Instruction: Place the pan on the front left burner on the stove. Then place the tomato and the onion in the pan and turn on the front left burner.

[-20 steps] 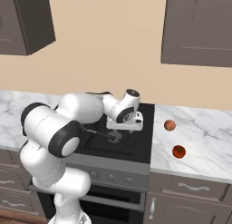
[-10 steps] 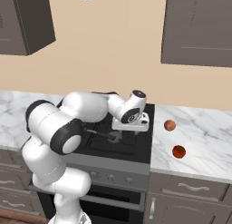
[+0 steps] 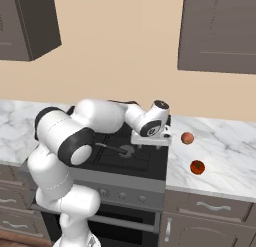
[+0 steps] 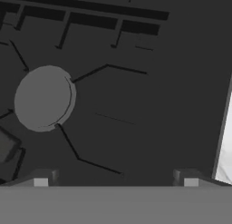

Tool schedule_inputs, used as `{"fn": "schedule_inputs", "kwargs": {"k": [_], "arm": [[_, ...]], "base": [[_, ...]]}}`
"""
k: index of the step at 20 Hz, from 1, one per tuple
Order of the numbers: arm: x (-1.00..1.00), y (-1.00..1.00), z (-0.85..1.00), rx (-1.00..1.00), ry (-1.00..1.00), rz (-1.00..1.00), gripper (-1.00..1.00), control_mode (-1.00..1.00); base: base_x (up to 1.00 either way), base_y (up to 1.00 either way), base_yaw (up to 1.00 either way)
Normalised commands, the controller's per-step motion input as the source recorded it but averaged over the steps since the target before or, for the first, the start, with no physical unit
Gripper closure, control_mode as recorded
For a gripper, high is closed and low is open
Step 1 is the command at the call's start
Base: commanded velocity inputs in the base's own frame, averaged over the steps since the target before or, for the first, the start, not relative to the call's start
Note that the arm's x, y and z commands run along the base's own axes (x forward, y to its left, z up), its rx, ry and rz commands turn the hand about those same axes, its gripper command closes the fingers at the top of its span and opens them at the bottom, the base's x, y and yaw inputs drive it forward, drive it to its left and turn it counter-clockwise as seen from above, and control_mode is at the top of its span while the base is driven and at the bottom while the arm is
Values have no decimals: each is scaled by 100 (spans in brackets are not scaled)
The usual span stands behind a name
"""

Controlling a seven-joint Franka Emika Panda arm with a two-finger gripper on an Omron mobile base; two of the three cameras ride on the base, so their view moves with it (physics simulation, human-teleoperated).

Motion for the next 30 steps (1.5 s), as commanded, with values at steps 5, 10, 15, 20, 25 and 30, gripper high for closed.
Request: {"fn": "schedule_inputs", "kwargs": {"k": [5, 10, 15, 20, 25, 30], "arm": [[0, -41, 0, 0, 0, 0, -100, -100], [0, -37, 0, 0, 0, 0, -100, -100], [0, -36, 0, 0, 0, 0, -100, -100], [0, -42, 0, 0, 0, 0, -100, -100], [0, -41, 0, 0, 0, 0, -100, -100], [0, -42, 0, 0, 0, 0, -100, -100]], "base": [[0, 0, 0], [0, 0, 0], [0, 0, 0], [0, 0, 0], [0, 0, 0], [0, 0, 0]]}}
